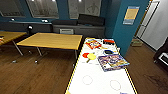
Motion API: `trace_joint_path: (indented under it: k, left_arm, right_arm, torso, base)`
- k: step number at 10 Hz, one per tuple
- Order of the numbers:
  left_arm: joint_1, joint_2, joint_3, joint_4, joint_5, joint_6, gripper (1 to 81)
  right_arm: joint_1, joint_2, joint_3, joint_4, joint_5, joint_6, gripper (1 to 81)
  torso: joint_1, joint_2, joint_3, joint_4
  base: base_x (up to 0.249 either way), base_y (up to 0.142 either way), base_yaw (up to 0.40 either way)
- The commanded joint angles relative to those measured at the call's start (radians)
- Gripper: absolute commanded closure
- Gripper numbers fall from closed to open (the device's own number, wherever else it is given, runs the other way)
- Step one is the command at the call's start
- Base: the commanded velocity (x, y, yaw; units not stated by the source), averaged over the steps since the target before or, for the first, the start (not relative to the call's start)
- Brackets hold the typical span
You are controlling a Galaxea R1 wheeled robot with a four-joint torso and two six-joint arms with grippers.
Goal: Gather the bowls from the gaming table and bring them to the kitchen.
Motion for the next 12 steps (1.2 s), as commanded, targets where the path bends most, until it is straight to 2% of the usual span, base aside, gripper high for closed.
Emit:
trace_joint_path:
  k: [1,2,3,4,8,9,11,12]
  left_arm:
    - [0.057,0.064,-0.115,0.155,-0.079,-0.002,81.1]
    - [0.089,0.087,-0.165,0.188,-0.104,-0.002,81.1]
    - [0.117,0.112,-0.213,0.208,-0.116,-0.002,81.1]
    - [0.143,0.135,-0.253,0.237,-0.121,-0.002,81.1]
    - [0.241,0.215,-0.406,0.304,-0.187,-0.002,81.1]
    - [0.263,0.238,-0.449,0.310,-0.193,-0.002,81.1]
    - [0.309,0.278,-0.558,0.310,-0.277,-0.001,81.1]
    - [0.323,0.293,-0.587,0.309,-0.283,-0.001,81.1]
  right_arm:
    - [0.028,-0.041,0.000,-0.027,-0.044,0.000,81.1]
    - [0.027,-0.036,-0.008,-0.028,-0.045,0.000,81.1]
    - [0.027,-0.033,-0.014,-0.028,-0.051,-0.002,81.1]
    - [0.027,-0.026,-0.021,-0.033,-0.053,-0.002,81.1]
    - [0.028,0.002,-0.049,-0.042,-0.062,-0.002,81.1]
    - [0.030,0.013,-0.058,-0.045,-0.065,-0.005,81.1]
    - [0.027,0.030,-0.074,-0.053,-0.081,-0.005,81.1]
    - [0.024,0.036,-0.080,-0.054,-0.084,-0.007,81.1]
  torso:
    - [0.000,0.000,0.053,0.000]
    - [0.000,0.000,0.078,0.000]
    - [0.000,0.000,0.044,0.000]
    - [-0.002,-0.002,0.053,0.000]
    - [-0.002,-0.002,0.059,0.000]
    - [-0.003,-0.002,0.059,0.000]
    - [-0.003,-0.002,0.059,0.000]
    - [-0.003,-0.002,0.059,0.000]
  base:
    - [0.000,0.000,0.000]
    - [0.000,0.000,0.000]
    - [0.000,0.000,0.000]
    - [0.000,0.000,0.000]
    - [0.000,0.000,0.000]
    - [0.000,0.000,0.000]
    - [0.000,0.000,0.000]
    - [0.000,0.000,0.000]
